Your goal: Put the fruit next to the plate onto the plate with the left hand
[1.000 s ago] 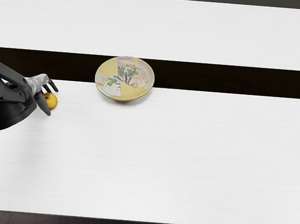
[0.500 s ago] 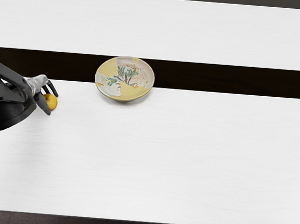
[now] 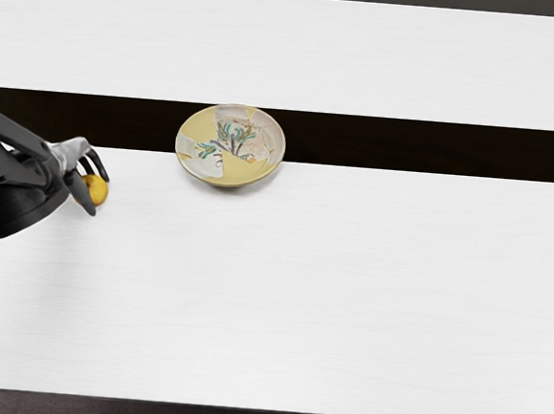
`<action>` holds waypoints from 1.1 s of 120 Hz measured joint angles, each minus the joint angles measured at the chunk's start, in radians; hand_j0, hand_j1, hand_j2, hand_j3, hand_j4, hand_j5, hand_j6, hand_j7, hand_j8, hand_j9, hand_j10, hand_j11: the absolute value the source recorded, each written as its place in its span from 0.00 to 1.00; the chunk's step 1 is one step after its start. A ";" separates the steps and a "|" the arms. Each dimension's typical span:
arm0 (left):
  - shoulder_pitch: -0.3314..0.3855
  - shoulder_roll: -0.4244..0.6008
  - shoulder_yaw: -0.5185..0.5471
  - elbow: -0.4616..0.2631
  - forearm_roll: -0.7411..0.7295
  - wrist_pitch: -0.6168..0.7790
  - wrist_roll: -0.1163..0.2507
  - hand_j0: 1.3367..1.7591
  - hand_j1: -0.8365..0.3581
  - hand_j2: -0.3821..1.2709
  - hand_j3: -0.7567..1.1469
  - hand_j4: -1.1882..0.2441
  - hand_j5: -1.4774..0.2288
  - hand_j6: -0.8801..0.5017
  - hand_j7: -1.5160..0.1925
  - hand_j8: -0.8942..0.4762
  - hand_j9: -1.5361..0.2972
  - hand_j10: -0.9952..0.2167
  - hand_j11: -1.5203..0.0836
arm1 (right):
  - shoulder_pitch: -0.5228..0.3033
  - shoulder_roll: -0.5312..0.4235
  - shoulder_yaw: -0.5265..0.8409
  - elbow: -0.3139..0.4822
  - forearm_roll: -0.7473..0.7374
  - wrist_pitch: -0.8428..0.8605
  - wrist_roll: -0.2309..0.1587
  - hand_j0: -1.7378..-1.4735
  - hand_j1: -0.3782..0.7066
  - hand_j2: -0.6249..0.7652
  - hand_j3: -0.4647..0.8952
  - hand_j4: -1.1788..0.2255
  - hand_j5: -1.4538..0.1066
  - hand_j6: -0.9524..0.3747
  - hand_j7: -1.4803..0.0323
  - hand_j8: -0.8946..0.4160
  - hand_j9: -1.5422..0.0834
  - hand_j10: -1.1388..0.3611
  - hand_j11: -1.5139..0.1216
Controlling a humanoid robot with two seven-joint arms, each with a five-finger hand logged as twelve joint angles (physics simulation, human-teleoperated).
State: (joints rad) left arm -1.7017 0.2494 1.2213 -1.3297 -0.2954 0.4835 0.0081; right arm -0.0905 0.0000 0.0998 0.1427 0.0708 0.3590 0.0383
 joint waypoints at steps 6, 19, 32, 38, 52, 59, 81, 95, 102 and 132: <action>-0.008 0.012 -0.001 0.000 -0.001 -0.007 0.000 0.75 0.49 0.43 0.40 0.36 0.33 0.30 0.35 0.29 0.33 0.25 0.37 | 0.000 0.000 0.000 0.000 0.000 0.000 0.000 0.30 0.04 0.45 0.34 0.83 0.93 0.71 0.97 0.68 0.94 0.75 0.92; -0.078 0.068 -0.027 0.000 -0.003 -0.046 0.000 0.75 0.46 0.48 0.40 0.35 0.32 0.30 0.35 0.29 0.33 0.24 0.36 | 0.000 0.000 0.000 0.000 0.000 0.000 0.000 0.30 0.04 0.45 0.34 0.83 0.93 0.71 0.97 0.68 0.94 0.75 0.92; -0.115 0.073 -0.094 0.003 -0.003 -0.068 0.000 0.76 0.46 0.49 0.40 0.34 0.32 0.31 0.34 0.30 0.33 0.24 0.36 | 0.000 0.000 0.000 0.000 0.000 0.000 0.000 0.30 0.04 0.45 0.34 0.83 0.93 0.71 0.97 0.68 0.94 0.75 0.92; -0.119 0.072 -0.143 0.008 0.000 -0.073 0.000 0.76 0.46 0.50 0.40 0.34 0.32 0.31 0.34 0.30 0.32 0.23 0.36 | 0.000 0.000 0.000 0.000 0.000 0.000 0.000 0.30 0.04 0.45 0.34 0.83 0.93 0.71 0.97 0.68 0.94 0.75 0.92; -0.136 0.039 -0.256 0.037 0.005 -0.077 -0.001 0.76 0.44 0.52 0.40 0.34 0.31 0.31 0.34 0.30 0.32 0.23 0.36 | 0.000 0.000 0.000 0.000 0.000 0.000 0.000 0.30 0.04 0.45 0.34 0.83 0.93 0.71 0.97 0.68 0.94 0.75 0.92; -0.129 0.007 -0.297 0.064 0.007 -0.078 -0.001 0.76 0.44 0.52 0.40 0.34 0.31 0.31 0.34 0.30 0.32 0.23 0.36 | 0.000 0.000 0.000 0.000 0.000 0.000 0.000 0.30 0.04 0.45 0.34 0.83 0.93 0.71 0.97 0.68 0.94 0.75 0.92; -0.066 -0.107 -0.366 0.212 0.009 -0.080 -0.001 0.76 0.41 0.57 0.40 0.35 0.30 0.31 0.33 0.31 0.32 0.23 0.36 | 0.000 0.000 0.000 0.000 0.000 0.000 0.000 0.30 0.04 0.45 0.34 0.83 0.93 0.71 0.97 0.68 0.94 0.75 0.92; -0.032 -0.133 -0.376 0.285 0.008 -0.081 0.000 0.76 0.38 0.63 0.40 0.35 0.29 0.32 0.33 0.30 0.33 0.23 0.36 | 0.000 0.000 0.000 0.000 0.000 0.000 0.000 0.30 0.04 0.45 0.34 0.83 0.93 0.71 0.97 0.68 0.94 0.75 0.92; -0.021 -0.139 -0.379 0.306 0.010 -0.080 0.000 0.76 0.40 0.61 0.40 0.35 0.29 0.30 0.33 0.30 0.33 0.23 0.36 | 0.000 0.000 0.000 0.000 0.000 0.000 0.000 0.30 0.04 0.45 0.34 0.83 0.93 0.71 0.97 0.68 0.94 0.75 0.92; -0.013 -0.165 -0.394 0.326 0.007 -0.078 0.000 0.76 0.72 0.38 0.40 0.61 0.61 0.47 0.64 0.47 0.61 0.55 0.69 | 0.000 0.000 0.000 0.000 0.000 0.000 0.000 0.30 0.04 0.45 0.34 0.83 0.93 0.71 0.97 0.68 0.94 0.75 0.92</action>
State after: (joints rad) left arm -1.7145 0.0844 0.8271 -1.0035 -0.2885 0.4056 0.0078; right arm -0.0905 0.0000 0.1000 0.1427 0.0708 0.3590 0.0383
